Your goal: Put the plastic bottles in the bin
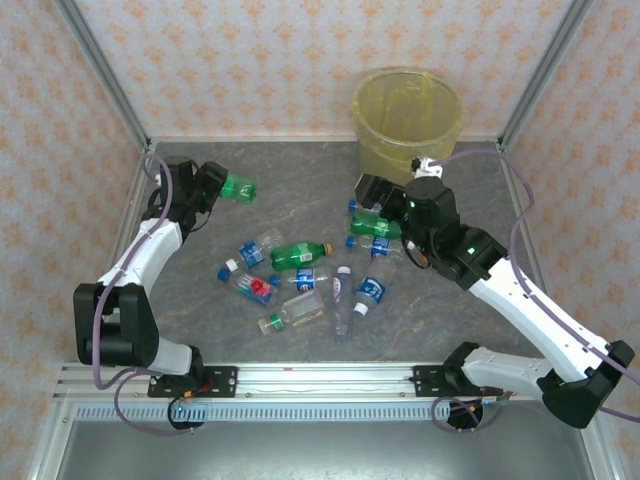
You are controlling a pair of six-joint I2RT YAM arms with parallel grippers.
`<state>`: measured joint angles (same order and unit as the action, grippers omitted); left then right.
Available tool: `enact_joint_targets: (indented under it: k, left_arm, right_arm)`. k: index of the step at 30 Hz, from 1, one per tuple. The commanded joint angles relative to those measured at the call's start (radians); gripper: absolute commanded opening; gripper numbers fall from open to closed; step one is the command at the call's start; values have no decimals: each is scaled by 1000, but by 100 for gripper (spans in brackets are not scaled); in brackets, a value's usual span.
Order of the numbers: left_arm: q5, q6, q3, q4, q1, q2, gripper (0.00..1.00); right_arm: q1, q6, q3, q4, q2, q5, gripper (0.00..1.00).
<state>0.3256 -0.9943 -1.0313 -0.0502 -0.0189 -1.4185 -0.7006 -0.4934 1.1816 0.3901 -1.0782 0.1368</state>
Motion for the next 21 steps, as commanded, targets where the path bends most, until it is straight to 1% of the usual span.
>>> enact_joint_targets:
  k: [1,6,9,12,15,21]
  left_arm:
    - [54,2,-64,82,51,41,43]
    - [130,-24,-125,162,137,41,43]
    - [148,-23,-167,179,193,38,43]
    - [166,-29,-188,203,243,36,43]
    - [195,-42,-195,235,278,37,43]
    - [197,-29,-200,235,319,62,43]
  right_arm:
    - [-7,33,-2,-113,5,-73,100]
    - [-7,63,4,-198,-29,-218,100]
    - [-7,77,19,-231,-61,-289,100]
    - [-7,76,40,-264,-98,-366,96]
    - [-7,63,68,-302,-168,-454,93]
    - [-5,48,131,-335,-253,-525,91]
